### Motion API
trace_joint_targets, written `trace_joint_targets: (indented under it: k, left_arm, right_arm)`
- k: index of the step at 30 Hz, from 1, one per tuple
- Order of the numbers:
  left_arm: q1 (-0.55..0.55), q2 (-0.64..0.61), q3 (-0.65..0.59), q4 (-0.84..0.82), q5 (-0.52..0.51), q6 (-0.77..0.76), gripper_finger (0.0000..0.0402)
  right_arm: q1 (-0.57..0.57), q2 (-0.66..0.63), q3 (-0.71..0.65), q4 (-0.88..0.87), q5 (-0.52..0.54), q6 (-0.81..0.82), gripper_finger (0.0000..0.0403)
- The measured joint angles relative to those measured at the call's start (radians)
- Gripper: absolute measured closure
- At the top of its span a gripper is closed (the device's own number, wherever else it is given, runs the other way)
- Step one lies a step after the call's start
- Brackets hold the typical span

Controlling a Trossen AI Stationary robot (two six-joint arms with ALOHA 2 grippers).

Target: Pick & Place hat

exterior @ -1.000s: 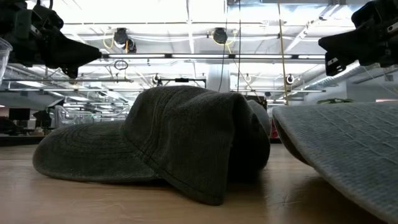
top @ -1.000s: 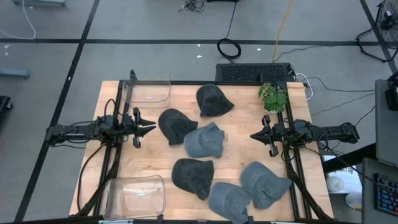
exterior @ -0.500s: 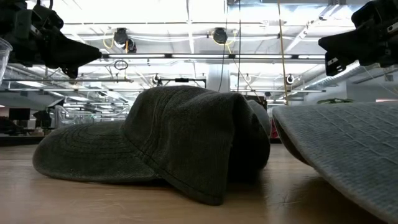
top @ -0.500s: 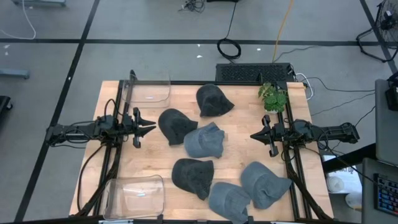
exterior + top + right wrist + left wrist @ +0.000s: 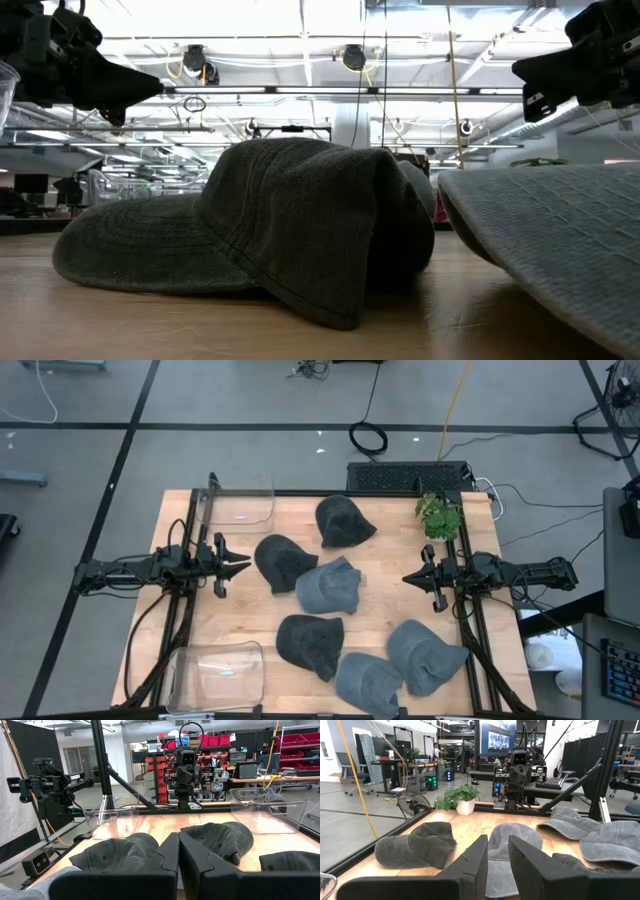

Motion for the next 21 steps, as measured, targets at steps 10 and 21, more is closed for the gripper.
trace_joint_targets:
  k: [10, 21]
  left_arm:
    - [0.000, 0.000, 0.000, 0.000, 0.000, 0.000, 0.0316]
    - [0.000, 0.000, 0.000, -0.001, 0.000, 0.000, 0.0316]
  right_arm:
    - [-0.001, 0.000, 0.000, 0.024, 0.013, -0.076, 0.0403]
    - [0.000, 0.002, 0.000, 0.394, 0.180, 0.172, 0.0403]
